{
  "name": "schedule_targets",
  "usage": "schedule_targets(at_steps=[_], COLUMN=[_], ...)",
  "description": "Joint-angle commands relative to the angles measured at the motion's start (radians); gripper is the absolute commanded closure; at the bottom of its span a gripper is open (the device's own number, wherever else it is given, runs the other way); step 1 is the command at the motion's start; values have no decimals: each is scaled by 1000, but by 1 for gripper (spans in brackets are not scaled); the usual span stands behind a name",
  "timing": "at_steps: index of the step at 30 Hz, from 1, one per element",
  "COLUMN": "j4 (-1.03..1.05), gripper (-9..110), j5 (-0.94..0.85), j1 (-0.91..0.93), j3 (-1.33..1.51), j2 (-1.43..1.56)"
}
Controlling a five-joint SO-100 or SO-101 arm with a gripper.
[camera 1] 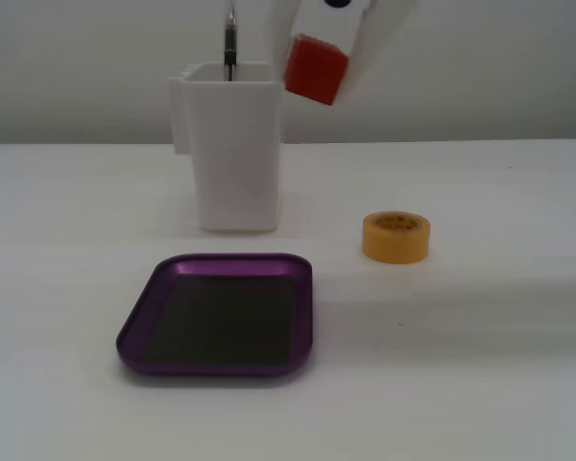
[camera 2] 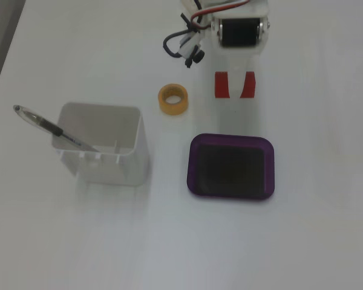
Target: Remove the cube from the box.
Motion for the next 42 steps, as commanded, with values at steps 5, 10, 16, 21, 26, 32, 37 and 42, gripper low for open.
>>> schedule_targets(at_steps=[5,10,16,21,26,32,37,42], j4=[-104,-311,-479,-571,-684,-796,-815,-811], gripper=[102,102,102,102,102,102,102,102], j5=[6,5,5,-2,-2,-5,-5,-5], j1=[-6,-6,-5,8,9,9,6,11], j3=[410,732,997,1112,1226,1308,1325,1325], j2=[256,402,512,529,528,528,528,528])
